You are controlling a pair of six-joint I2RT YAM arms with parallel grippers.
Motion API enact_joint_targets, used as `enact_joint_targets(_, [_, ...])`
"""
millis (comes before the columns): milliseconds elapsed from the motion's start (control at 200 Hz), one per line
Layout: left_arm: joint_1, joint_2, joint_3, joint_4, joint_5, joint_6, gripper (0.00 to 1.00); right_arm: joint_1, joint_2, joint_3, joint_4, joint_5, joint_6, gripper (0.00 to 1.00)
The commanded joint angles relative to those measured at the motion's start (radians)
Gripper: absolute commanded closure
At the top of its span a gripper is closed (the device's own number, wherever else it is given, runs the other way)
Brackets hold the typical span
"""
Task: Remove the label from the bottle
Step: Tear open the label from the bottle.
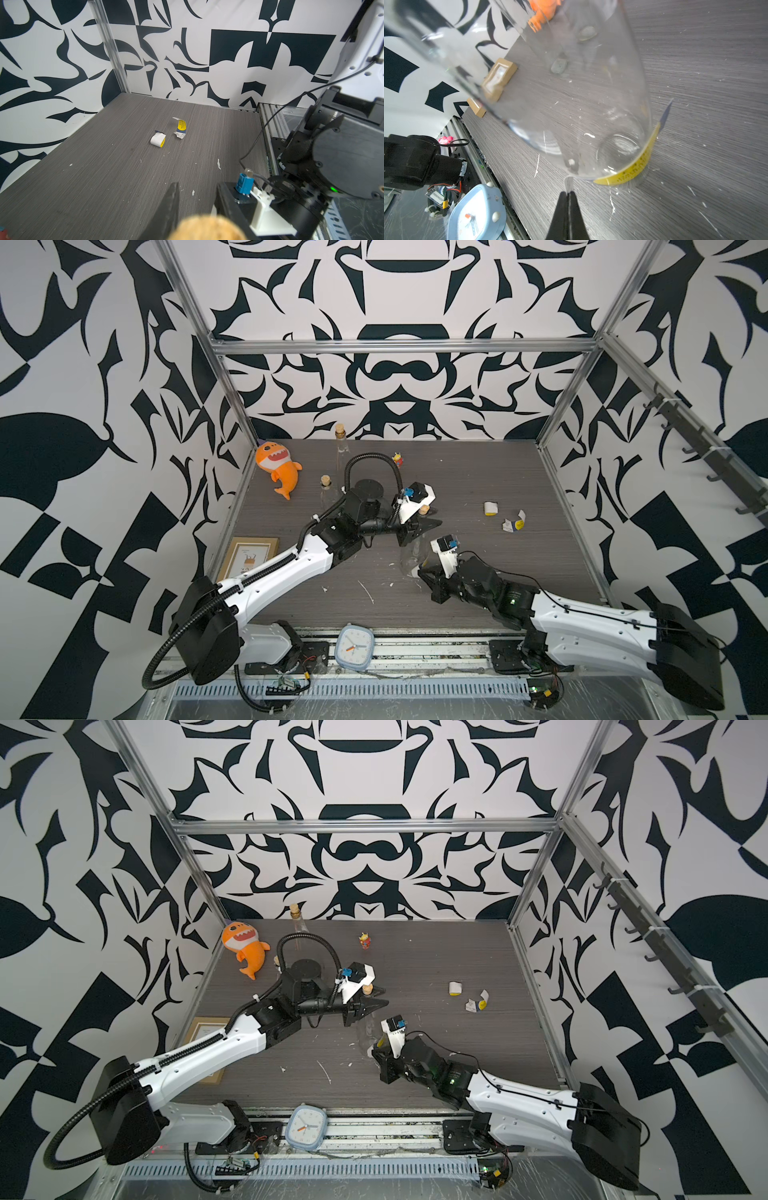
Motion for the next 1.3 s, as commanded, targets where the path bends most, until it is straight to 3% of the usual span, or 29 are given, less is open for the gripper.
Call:
enact_joint_targets(0, [0.0, -0.034, 0.011, -0.066, 0.043, 0.06, 1.0, 0.004, -0.049, 0.033, -0.052, 0.011, -0.025, 1.0])
enact_joint_targets(205, [0.0, -0.033, 0.049, -0.17, 0.084, 0.135, 1.0, 0.004, -0.115, 0.032, -0.161, 0.012, -0.045, 1.0])
enact_joint_targets(450, [0.001, -0.034, 0.051, -0.181, 0.025, 0.156, 1.0, 0.002, -0.173, 0.035, -0.26, -0.053, -0.064, 1.0])
enact_joint_targets(720, [0.0, -0.034, 0.069, -0.22, -0.038, 0.179, 1.0, 0.002, -0.18, 0.041, -0.273, -0.142, -0.055, 1.0])
enact_joint_targets(960, [0.0, -0.033, 0.111, -0.295, -0.032, 0.199, 1.0, 0.002, -0.175, 0.042, -0.256, -0.14, -0.074, 1.0])
enact_joint_targets(1120, [0.0, -0.01, 0.137, -0.34, 0.015, 0.2, 1.0, 0.002, -0.08, 0.07, -0.191, -0.135, -0.121, 0.66])
enact_joint_targets(1295, [0.0, 0.009, 0.145, -0.342, 0.027, 0.179, 1.0, 0.002, -0.001, 0.1, -0.105, -0.137, -0.184, 0.56])
